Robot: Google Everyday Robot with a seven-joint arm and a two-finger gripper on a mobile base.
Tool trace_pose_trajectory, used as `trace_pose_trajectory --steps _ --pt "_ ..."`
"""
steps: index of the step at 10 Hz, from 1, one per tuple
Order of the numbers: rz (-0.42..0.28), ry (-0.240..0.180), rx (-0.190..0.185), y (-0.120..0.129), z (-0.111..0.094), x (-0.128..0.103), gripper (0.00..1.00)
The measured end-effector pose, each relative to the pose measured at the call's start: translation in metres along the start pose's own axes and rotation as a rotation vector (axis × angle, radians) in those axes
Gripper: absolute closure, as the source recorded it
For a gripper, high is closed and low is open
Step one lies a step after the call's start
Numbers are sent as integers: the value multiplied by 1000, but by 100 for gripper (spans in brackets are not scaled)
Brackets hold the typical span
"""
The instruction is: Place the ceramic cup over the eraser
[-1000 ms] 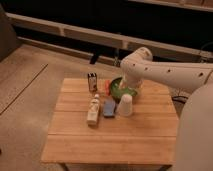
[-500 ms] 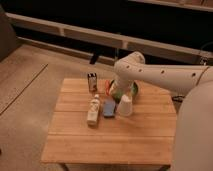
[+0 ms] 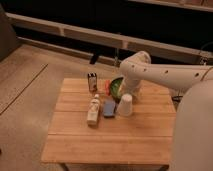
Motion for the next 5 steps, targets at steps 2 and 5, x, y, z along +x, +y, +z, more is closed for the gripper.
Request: trace_pose_trajectory --steps 2,5 --pt "2 4 15 -2 1 0 35" --pt "5 4 16 -3 1 0 35"
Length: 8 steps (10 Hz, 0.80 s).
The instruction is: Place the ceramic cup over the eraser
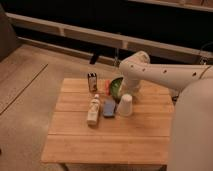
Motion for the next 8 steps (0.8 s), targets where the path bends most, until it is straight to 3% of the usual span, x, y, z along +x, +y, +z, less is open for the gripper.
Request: trace_pose_trajectory --steps 4,8 --pt "1 45 0 0 20 9 35" --pt "-33 52 46 -4 40 6 35"
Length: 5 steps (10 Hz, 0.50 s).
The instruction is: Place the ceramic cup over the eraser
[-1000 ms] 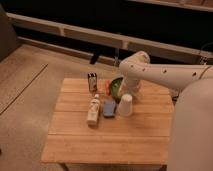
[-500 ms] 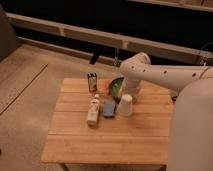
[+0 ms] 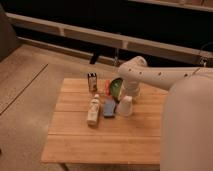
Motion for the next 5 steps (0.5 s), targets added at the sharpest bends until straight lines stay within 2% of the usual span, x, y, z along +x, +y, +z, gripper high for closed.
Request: trace_pose_trajectory --steps 1,3,4,5 --pt "-12 1 1 2 5 -2 35" --pt "-37 13 -27 14 22 -9 35" --pt "-52 23 -40 21 32 -12 39" --pt "-65 35 -55 30 40 -15 49"
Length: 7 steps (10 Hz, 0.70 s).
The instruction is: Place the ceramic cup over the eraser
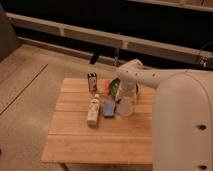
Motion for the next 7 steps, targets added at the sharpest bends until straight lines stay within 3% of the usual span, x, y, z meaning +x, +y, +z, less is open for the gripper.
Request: trace_pose_trajectory --steps 3,4,6,7 --pt "-9 19 -28 9 1 -2 75" --pt "-5 46 -42 15 -5 6 87" --pt "3 84 -44 18 -30 20 100" --pt "10 73 -40 17 -52 22 100"
